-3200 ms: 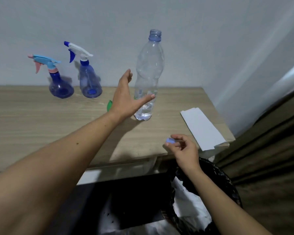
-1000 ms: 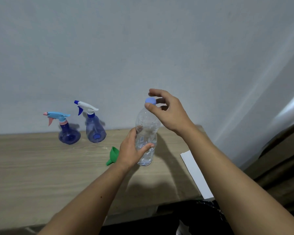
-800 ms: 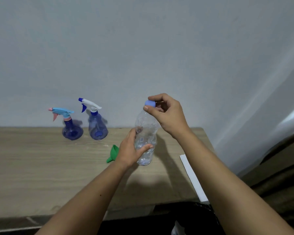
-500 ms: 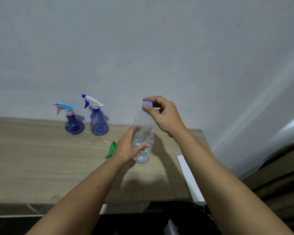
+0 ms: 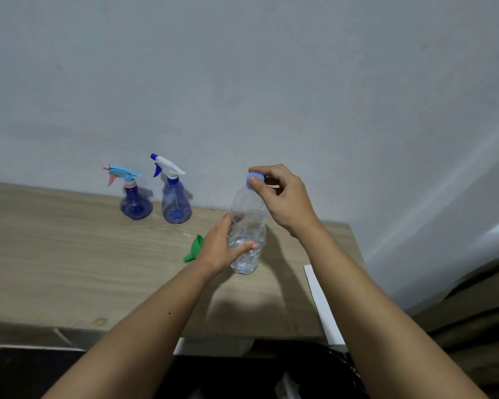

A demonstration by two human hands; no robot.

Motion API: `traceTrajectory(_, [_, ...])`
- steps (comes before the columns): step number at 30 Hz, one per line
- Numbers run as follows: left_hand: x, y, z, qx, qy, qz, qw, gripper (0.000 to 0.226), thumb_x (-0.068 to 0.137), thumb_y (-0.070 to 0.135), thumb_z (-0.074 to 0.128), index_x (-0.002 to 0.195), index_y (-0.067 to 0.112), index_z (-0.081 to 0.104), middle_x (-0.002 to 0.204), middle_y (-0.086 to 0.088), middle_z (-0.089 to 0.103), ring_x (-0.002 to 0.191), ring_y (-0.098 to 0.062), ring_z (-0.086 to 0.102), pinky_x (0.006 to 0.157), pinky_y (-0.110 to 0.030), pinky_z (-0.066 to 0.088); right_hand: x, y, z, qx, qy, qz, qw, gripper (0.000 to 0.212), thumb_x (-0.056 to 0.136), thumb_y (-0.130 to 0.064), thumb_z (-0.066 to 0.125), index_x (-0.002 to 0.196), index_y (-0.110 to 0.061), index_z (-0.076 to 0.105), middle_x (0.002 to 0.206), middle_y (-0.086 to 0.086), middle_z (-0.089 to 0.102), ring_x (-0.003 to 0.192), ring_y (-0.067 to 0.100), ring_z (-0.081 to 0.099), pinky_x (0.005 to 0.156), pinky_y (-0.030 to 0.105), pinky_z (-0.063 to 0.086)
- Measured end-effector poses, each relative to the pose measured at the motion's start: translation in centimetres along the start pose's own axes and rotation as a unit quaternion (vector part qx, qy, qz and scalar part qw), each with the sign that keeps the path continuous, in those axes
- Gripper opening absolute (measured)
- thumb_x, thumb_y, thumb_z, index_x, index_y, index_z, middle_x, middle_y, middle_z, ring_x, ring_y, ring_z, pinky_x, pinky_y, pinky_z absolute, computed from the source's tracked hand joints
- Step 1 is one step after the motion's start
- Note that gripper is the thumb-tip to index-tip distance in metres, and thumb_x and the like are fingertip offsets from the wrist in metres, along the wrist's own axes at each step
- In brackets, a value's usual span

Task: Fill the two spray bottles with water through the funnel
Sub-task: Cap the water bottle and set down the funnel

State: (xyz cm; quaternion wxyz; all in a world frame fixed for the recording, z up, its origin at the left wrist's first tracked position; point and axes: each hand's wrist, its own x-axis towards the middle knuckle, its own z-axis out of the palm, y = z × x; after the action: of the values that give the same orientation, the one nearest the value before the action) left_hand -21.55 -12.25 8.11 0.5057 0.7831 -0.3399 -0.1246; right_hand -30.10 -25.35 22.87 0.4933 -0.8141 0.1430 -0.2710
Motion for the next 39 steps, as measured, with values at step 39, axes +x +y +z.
traceTrajectory(39, [-0.7, -5.3, -6.0, 0.105, -0.032, 0.030, 0.993, 0.107, 0.068, 0.058, 0.092, 0.154, 0.017, 0.044, 0.155, -0.001, 0.050, 0.141, -0.017, 0.050, 0.118, -0.038, 0.043, -6.2, 5.6, 4.4, -0.051, 0.169, 0.062, 0.982, 0.098, 0.075, -0.033, 0.095, 0.154, -0.023, 0.039, 0.147, -0.005, 0.043, 0.130, 0.008, 0.050, 0.101, 0.011, 0.039])
